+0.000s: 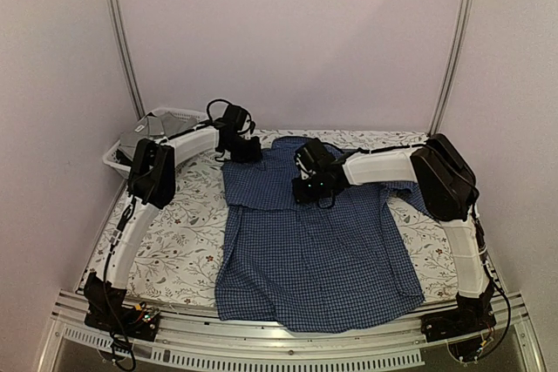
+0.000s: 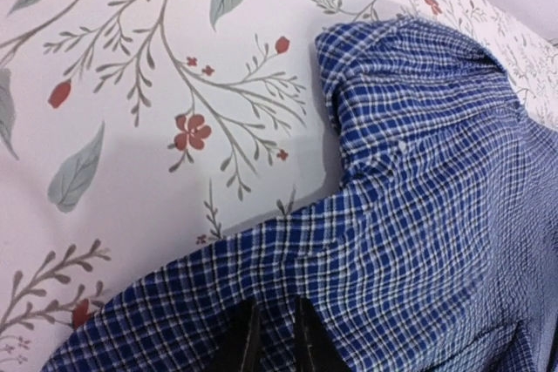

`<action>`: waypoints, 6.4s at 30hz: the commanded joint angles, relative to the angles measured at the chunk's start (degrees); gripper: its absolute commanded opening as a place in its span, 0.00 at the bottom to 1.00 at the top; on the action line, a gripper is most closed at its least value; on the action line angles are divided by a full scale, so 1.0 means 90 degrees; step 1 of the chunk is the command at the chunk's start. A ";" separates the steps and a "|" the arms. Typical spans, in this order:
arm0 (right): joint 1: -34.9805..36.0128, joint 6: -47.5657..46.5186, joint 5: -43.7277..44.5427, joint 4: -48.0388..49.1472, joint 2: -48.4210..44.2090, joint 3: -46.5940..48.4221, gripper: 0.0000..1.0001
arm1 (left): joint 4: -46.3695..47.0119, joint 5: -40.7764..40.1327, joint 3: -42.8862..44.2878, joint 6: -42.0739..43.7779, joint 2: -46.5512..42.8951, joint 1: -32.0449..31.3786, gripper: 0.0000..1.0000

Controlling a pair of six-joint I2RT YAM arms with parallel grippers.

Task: Fold and stack the long sleeve shirts
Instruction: Smooth out the flattened shirt at the center of the board, then move the flattened shirt to the center of the board, then pick up the shirt from the corner of the board, then fold the flattened shirt at the center of the board, then fold the sleeve at the center of the board.

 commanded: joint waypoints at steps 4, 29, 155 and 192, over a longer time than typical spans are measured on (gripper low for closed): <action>-0.0051 -0.0060 -0.0257 -0.0336 -0.0189 0.0285 0.00 | 0.0075 0.0535 0.0655 -0.0233 0.0704 0.0410 0.17; -0.1087 -0.0154 -0.1457 -0.0510 0.1417 0.2150 0.00 | 0.1388 0.0989 -0.3763 -0.0746 -0.4116 0.0278 0.41; -0.0603 -0.2692 0.1357 0.0411 -0.3419 0.1414 0.00 | 0.0122 0.1049 -0.7060 -0.2109 -0.5599 -0.5559 0.00; -0.0554 -0.1220 -0.1268 0.0702 -0.4901 -0.2290 0.00 | 0.1082 0.0757 -0.6346 -0.1492 -0.5577 -0.2409 0.42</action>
